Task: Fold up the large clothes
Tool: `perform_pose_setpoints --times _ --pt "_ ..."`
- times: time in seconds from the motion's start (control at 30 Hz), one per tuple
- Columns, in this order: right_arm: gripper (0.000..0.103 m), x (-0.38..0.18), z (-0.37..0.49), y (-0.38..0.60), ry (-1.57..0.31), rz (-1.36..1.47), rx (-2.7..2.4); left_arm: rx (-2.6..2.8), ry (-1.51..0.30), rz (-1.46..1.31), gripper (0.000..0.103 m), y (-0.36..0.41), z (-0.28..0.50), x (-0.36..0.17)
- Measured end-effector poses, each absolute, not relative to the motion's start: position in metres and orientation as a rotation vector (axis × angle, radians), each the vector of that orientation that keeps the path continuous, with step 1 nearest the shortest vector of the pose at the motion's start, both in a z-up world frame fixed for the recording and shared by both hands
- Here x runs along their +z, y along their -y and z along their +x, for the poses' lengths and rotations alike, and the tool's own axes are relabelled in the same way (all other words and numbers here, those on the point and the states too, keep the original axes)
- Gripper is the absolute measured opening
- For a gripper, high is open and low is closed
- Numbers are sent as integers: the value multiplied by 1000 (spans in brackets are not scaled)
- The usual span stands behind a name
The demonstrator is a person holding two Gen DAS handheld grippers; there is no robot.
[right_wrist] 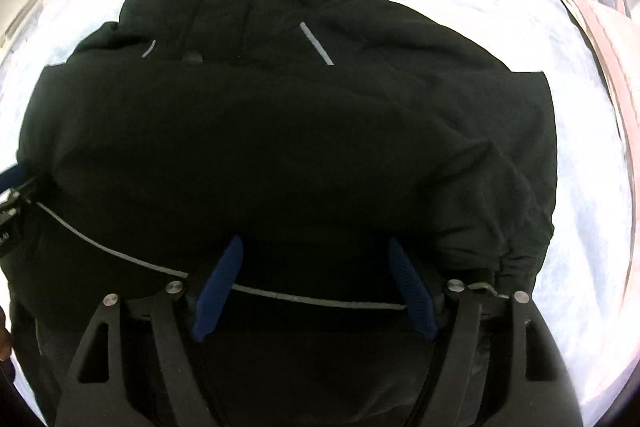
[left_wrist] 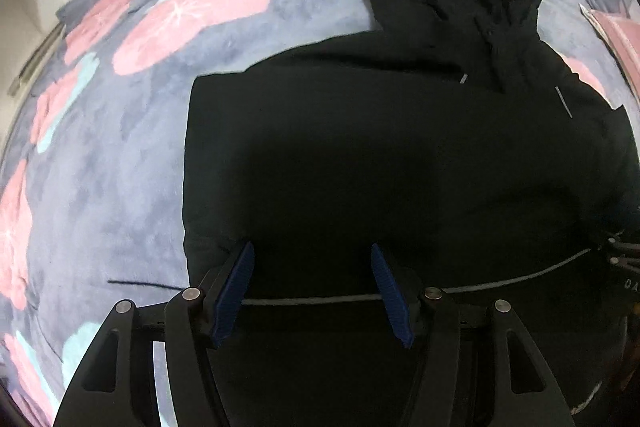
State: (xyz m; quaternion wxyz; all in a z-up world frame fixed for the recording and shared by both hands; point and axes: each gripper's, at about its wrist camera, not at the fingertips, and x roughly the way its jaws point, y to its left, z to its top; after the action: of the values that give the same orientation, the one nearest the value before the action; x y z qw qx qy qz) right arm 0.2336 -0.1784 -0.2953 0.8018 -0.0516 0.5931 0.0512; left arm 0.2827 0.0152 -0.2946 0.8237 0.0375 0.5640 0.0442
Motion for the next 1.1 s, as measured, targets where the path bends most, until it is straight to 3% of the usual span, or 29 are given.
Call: perform_pose_setpoints --times 0.17,0.3,0.43,0.63,0.83,1.1 --pt "76 -255 211 199 -1210 -73 141 -19 -1137 -59 63 -27 265 -260" --pt "76 -235 179 212 -1126 -204 93 -100 -1075 -91 63 -34 240 -242" --pt "65 -262 177 231 -1196 -242 13 -89 -1123 -139 63 -43 241 -267" --pt "67 -281 187 253 -1274 -65 38 -67 -1129 -118 63 -44 246 -296" --pt "67 -217 199 272 -1194 14 78 -115 -956 -131 63 -52 252 -220" --pt "67 -159 302 261 -996 39 131 -152 -833 -112 63 -43 369 -170"
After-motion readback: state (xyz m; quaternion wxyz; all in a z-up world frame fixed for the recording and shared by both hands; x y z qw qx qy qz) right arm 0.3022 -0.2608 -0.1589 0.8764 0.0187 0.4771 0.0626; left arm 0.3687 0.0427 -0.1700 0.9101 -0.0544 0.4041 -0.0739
